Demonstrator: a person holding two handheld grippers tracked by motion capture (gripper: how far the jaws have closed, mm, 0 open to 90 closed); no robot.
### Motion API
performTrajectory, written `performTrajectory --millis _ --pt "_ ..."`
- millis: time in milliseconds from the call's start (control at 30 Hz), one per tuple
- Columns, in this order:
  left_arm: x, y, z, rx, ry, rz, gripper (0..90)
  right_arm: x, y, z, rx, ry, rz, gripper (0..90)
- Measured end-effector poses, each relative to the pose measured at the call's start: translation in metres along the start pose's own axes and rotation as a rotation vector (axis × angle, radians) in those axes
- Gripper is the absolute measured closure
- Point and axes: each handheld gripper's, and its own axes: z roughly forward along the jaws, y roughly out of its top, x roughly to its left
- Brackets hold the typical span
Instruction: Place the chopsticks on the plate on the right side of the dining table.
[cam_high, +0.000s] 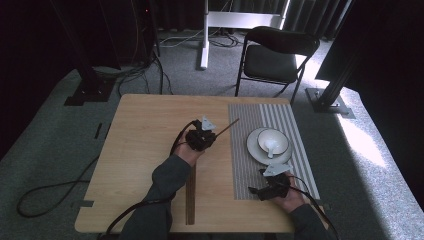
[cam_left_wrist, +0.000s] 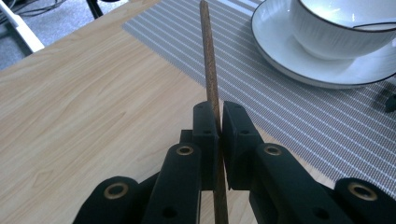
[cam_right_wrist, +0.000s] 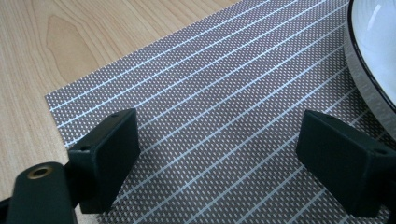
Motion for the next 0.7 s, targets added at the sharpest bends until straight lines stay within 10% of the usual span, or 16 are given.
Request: performTrajectory --millis 700 --pt "-0.016 0.026 0.017 -0.011 -0.028 0.036 84.7 0.0 0.0 0.0 0.0 0.002 -0.001 12.4"
